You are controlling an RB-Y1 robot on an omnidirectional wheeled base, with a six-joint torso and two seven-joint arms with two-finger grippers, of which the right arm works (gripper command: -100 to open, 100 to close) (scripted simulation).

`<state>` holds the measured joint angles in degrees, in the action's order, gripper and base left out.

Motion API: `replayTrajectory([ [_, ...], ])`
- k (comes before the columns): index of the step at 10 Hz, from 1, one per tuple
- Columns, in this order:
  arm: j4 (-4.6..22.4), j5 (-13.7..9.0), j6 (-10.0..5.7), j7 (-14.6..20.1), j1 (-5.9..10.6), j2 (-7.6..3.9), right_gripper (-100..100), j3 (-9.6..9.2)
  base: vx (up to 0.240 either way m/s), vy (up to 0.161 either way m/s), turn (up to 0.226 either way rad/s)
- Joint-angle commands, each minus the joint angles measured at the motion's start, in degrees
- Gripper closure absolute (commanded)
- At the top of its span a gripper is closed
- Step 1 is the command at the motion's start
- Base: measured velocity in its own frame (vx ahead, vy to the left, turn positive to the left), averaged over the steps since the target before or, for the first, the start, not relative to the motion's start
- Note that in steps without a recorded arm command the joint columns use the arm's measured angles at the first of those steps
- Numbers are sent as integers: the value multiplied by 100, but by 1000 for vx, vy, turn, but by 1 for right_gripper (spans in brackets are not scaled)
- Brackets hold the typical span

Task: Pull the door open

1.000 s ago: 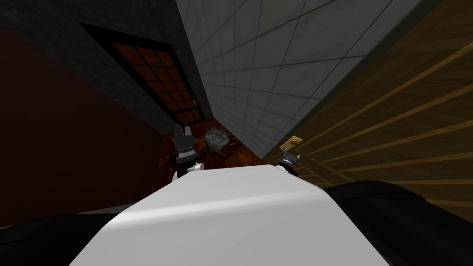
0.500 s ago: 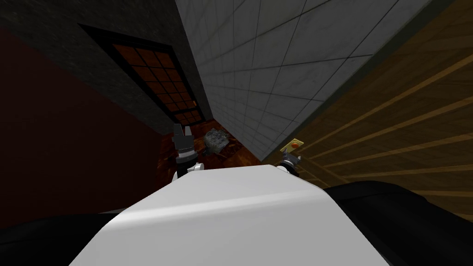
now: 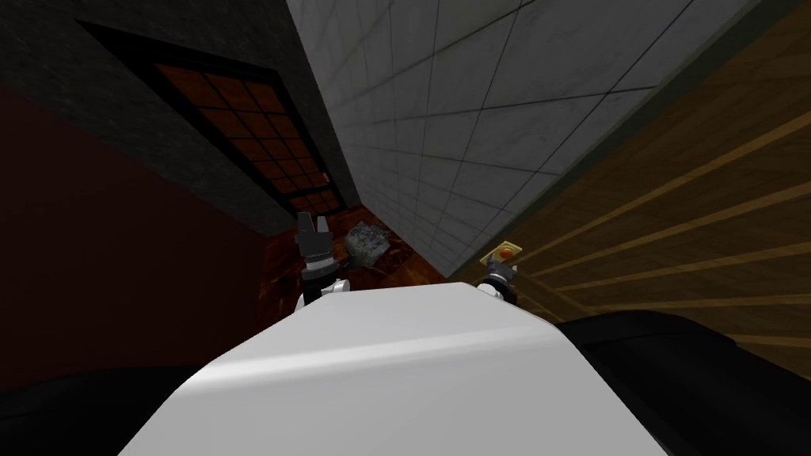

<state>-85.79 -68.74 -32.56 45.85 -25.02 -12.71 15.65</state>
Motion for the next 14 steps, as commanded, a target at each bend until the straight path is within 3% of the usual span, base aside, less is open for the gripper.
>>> replayTrajectory([
  [1,189,32,18,245,52,-207,-100,-16,88,-27,-91],
  [6,664,99,94,798,201,-744,-100,-42,95,-22,-74],
  [8,803,119,116,961,245,-902,-100,-49,90,-15,-51],
  [9,711,92,137,864,216,-841,-100,-24,39,-4,-10],
  [10,711,92,137,864,216,-841,100,-24,-5,-1,8],
  [14,711,92,137,864,216,-841,100,-24,-9,0,3],
])
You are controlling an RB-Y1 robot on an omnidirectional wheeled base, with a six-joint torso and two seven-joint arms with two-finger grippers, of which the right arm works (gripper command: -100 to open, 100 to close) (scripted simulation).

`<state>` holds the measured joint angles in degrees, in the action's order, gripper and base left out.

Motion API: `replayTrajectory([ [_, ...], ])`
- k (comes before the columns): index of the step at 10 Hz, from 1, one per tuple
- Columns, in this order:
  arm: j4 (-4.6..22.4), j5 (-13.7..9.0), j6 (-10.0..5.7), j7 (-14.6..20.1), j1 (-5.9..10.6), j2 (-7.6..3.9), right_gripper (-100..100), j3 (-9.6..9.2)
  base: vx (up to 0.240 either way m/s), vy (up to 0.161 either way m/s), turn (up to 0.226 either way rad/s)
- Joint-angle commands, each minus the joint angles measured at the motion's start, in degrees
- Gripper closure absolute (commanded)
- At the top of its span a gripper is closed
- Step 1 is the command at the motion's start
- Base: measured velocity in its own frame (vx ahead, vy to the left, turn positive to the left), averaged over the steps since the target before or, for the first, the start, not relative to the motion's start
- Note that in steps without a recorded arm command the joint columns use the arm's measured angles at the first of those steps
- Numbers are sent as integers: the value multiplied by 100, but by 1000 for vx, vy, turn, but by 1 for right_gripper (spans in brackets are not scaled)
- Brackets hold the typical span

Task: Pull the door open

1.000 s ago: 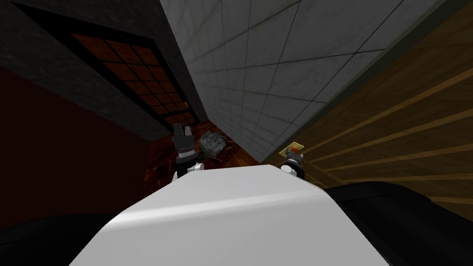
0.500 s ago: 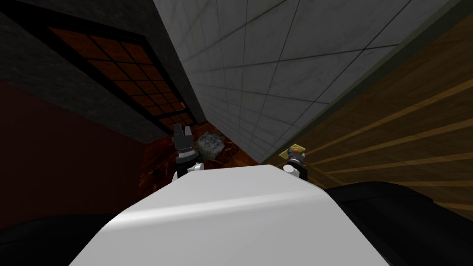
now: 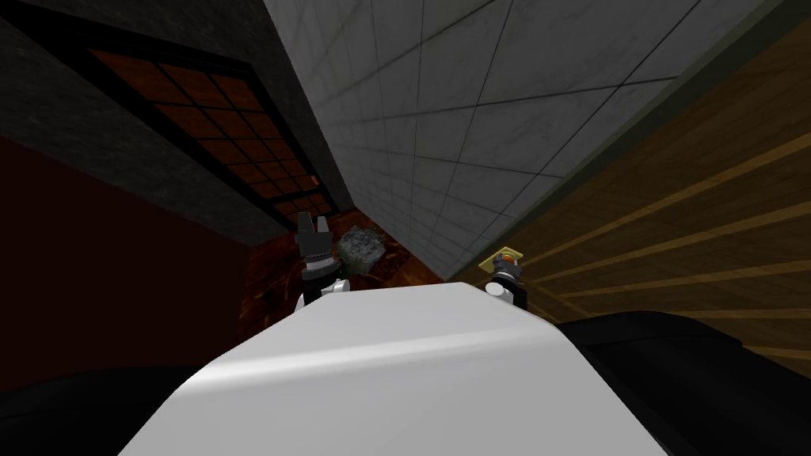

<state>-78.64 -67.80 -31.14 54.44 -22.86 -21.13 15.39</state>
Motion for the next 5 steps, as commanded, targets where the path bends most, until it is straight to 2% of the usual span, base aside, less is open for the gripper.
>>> replayTrajectory([
  [1,-4,-2,-5,5,0,2,100,2,0,0,0],
  [2,-62,44,19,36,-5,-14,100,-106,-146,9,42],
  [5,-182,130,54,103,-14,-42,100,-315,-246,31,78],
])
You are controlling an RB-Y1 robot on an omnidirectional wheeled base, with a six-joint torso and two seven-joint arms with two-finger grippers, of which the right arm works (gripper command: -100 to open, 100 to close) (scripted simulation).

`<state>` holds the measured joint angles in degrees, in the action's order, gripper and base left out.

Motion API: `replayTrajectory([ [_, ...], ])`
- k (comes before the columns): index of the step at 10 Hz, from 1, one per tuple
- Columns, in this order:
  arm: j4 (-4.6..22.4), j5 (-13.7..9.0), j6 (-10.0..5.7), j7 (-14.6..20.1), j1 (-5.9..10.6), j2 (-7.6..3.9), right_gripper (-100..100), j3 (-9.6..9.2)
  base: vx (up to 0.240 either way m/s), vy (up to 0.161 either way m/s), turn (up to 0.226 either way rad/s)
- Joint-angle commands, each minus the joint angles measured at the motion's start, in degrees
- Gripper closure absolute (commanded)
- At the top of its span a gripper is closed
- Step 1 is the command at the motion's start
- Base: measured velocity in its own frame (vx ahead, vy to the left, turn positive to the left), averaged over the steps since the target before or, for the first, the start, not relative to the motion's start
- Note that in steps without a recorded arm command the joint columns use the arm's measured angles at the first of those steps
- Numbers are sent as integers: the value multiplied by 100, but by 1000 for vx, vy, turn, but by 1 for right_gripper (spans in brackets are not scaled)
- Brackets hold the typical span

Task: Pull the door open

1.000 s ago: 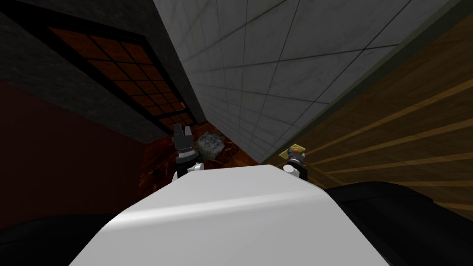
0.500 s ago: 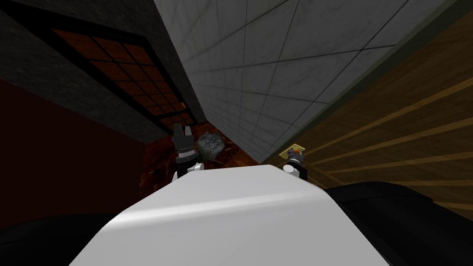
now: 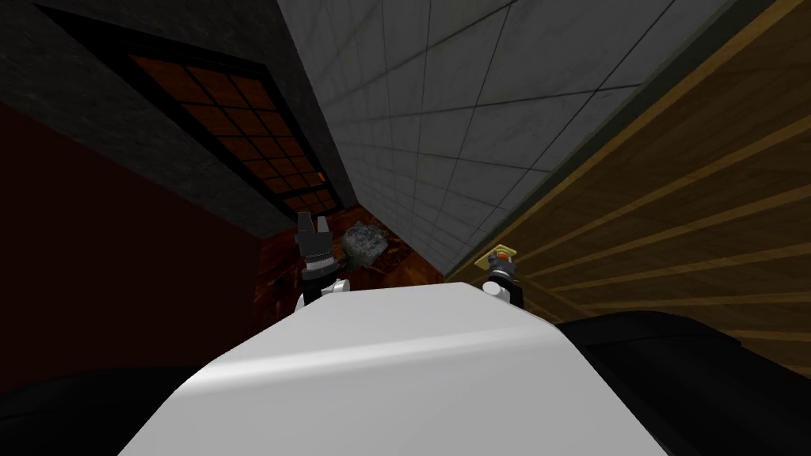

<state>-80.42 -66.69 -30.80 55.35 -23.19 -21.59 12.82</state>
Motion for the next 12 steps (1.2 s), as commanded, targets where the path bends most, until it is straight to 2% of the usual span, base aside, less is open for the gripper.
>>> replayTrajectory([
  [1,-42,46,31,34,16,-5,100,-124,-238,33,64],
  [5,-200,160,78,122,4,-42,100,-397,-220,45,50],
  [6,-188,148,66,101,-10,-35,100,-356,-98,20,18],
  [7,-233,202,83,135,-16,-45,100,-481,-149,-12,41],
  [12,-404,361,102,220,-24,-107,100,-808,-230,5,68],
])
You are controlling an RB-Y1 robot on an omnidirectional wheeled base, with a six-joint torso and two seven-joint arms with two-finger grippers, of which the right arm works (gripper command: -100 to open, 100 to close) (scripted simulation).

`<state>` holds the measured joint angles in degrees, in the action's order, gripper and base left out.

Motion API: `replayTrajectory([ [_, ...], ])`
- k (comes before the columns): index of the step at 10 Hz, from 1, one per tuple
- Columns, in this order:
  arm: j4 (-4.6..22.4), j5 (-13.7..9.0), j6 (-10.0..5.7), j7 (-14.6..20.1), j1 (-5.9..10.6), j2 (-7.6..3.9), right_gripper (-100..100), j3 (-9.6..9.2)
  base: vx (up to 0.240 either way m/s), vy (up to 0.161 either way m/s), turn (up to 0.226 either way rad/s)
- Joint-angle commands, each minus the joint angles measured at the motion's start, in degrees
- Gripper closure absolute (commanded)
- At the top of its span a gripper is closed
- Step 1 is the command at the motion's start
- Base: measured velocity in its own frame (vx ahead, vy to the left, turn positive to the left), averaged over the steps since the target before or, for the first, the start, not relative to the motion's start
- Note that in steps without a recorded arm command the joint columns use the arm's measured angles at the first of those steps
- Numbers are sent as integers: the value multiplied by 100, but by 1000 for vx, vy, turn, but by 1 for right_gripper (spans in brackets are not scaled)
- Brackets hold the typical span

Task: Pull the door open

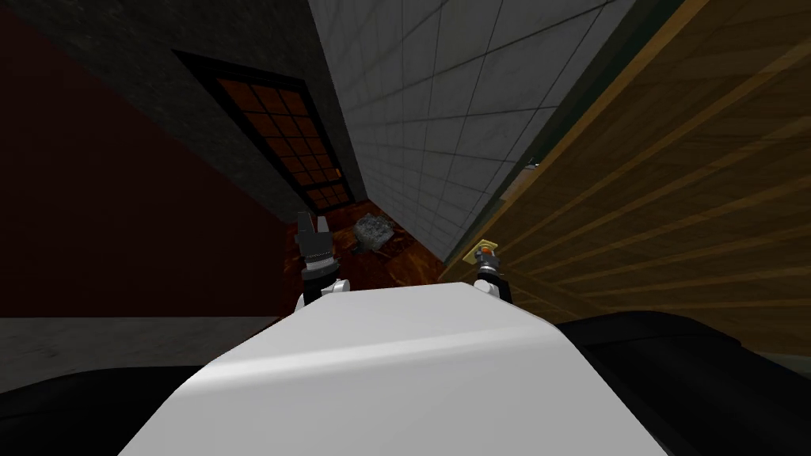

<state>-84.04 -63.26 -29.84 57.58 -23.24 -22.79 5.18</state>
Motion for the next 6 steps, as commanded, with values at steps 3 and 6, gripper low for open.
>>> replayTrajectory([
  [3,-169,137,21,61,-25,-32,100,-286,-276,15,73],
  [6,-210,204,13,109,-54,-66,100,-424,-167,-11,53],
])
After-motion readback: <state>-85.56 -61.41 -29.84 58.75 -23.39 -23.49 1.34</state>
